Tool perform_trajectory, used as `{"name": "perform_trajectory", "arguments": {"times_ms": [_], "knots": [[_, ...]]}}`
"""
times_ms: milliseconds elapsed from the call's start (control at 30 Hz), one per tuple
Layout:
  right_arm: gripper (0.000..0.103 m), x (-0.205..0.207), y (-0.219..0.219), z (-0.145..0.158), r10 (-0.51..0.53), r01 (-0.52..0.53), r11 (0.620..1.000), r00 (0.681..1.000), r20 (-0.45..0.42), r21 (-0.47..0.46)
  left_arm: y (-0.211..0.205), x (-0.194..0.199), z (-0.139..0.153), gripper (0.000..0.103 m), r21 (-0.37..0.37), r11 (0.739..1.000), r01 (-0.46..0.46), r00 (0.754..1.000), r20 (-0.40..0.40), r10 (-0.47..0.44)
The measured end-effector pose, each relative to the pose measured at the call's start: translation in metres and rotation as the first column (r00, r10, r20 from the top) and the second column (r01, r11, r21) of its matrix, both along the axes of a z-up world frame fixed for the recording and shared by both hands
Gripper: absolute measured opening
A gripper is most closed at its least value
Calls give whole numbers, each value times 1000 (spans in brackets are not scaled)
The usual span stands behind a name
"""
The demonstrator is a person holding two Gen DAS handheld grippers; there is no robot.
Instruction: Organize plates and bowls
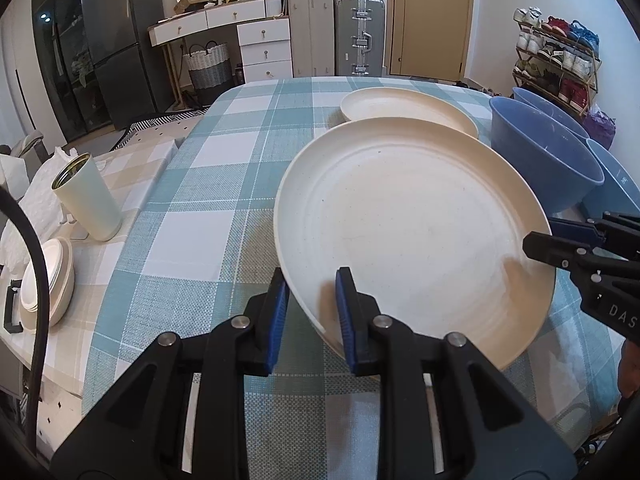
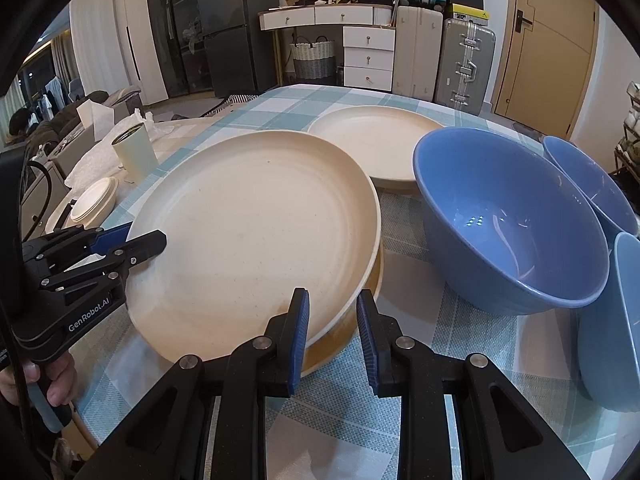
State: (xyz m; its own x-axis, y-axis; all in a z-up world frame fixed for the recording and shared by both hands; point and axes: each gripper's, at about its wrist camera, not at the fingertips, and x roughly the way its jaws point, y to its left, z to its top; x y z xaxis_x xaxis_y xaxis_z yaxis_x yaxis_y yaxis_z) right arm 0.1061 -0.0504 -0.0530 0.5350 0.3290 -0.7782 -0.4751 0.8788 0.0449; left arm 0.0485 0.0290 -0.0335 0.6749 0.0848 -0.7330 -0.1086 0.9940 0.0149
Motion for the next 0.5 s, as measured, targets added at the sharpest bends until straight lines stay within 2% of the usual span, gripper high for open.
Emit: {"name": "perform_trajectory", "arguments": {"times_ms": [133,500], "knots": [[25,0,1,-3,-2,2,1000,1000,-5,-5,1,3,-6,20,1,1000,2,1000,-10,-2],[25,0,2,-7,-5,5,1000,1000,-10,-20,-11,4,-12,22,64,998,13,1000,-13,-12]]}}
